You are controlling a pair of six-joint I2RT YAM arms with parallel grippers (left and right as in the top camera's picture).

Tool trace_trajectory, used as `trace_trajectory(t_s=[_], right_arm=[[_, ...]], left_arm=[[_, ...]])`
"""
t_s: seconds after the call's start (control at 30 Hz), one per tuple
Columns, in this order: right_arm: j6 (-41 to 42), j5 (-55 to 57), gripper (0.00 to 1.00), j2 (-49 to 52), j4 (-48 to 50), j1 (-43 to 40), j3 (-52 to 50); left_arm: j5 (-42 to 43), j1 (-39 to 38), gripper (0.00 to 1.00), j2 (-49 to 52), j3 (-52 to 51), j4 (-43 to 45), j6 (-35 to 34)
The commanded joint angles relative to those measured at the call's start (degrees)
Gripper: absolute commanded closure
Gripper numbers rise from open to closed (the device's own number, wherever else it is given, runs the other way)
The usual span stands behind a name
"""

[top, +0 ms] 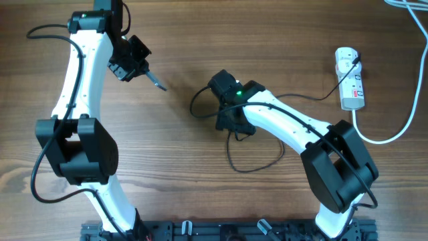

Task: Plug charger to phone and switch on socket
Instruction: 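Move the right gripper down and grasp the USB-C cable end, then lift the cable plug with the right gripper, pointing it upward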

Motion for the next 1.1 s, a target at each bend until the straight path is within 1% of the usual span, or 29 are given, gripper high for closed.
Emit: trace_trajectory(t_s=[0.0,0.07,0.13,0.23,0.27,0.3,0.37,0.47,0.5,0.57,0.67,0.77,0.9,0.93,0.97,1.0,1.07], right_arm=[[2.2,1.0,0.47,1.1,0.0,0.3,0.6],[3.0,1.3,0.58,2.6,1.0,0.8,0.6],[3.9,1.0,0.62,5.2,1.6,1.0,0.6],[4.4,1.0,0.63,6.7,1.6,1.0,0.6],[4.4,1.0,0.7,7.3,1.6,1.1,0.6],[4.4,0.9,0.72,8.1,1.6,1.3,0.6],[4.4,0.7,0.73,9.2,1.5,1.3,0.6],[4.5,0.5,0.81,9.8,1.8,1.3,0.6],[4.5,0.5,0.81,9.8,2.0,1.3,0.6],[4.6,0.5,0.86,9.9,2.0,1.3,0.6],[5.0,0.5,0.87,9.9,2.1,1.3,0.6],[5.0,0.6,0.94,9.9,2.2,1.3,0.6],[4.4,1.2,0.92,9.9,2.4,1.2,0.6],[4.3,1.2,0.9,9.9,2.4,1.1,0.6],[4.4,1.7,0.76,9.9,2.4,1.1,0.6],[4.3,2.7,0.75,9.9,2.4,1.1,0.6],[4.3,3.8,0.74,9.9,2.4,1.1,0.6]], left_arm=[[-0.9,-0.3,0.96,-2.0,0.6,0.3,0.9],[-0.9,-0.3,0.96,-2.0,0.6,0.4,0.9],[-0.9,-0.3,0.96,-2.0,0.6,0.3,0.9],[-0.9,-0.3,0.96,-2.0,0.6,0.3,0.9],[-0.9,-0.3,0.96,-2.0,0.6,0.2,0.9],[-0.9,-0.3,0.96,-2.0,0.6,0.2,0.9],[-0.9,-0.3,0.96,-2.0,0.6,0.2,0.9],[-0.9,-0.3,0.96,-2.0,0.6,0.2,0.9],[-0.9,-0.3,0.96,-2.0,0.6,0.2,0.9],[-0.9,-0.3,0.96,-2.0,0.6,0.2,0.9],[-0.9,-0.3,0.96,-2.0,0.6,0.2,0.9],[-0.9,-0.3,0.96,-2.0,0.6,0.2,0.9],[-0.9,-0.3,0.96,-2.0,0.6,0.2,0.9],[-0.9,-0.3,0.96,-2.0,0.6,0.2,0.9],[-0.9,-0.3,0.96,-2.0,0.6,0.2,0.9],[-0.9,-0.3,0.96,-2.0,0.6,0.2,0.9],[-0.9,-0.3,0.96,-2.0,0.6,0.2,0.9]])
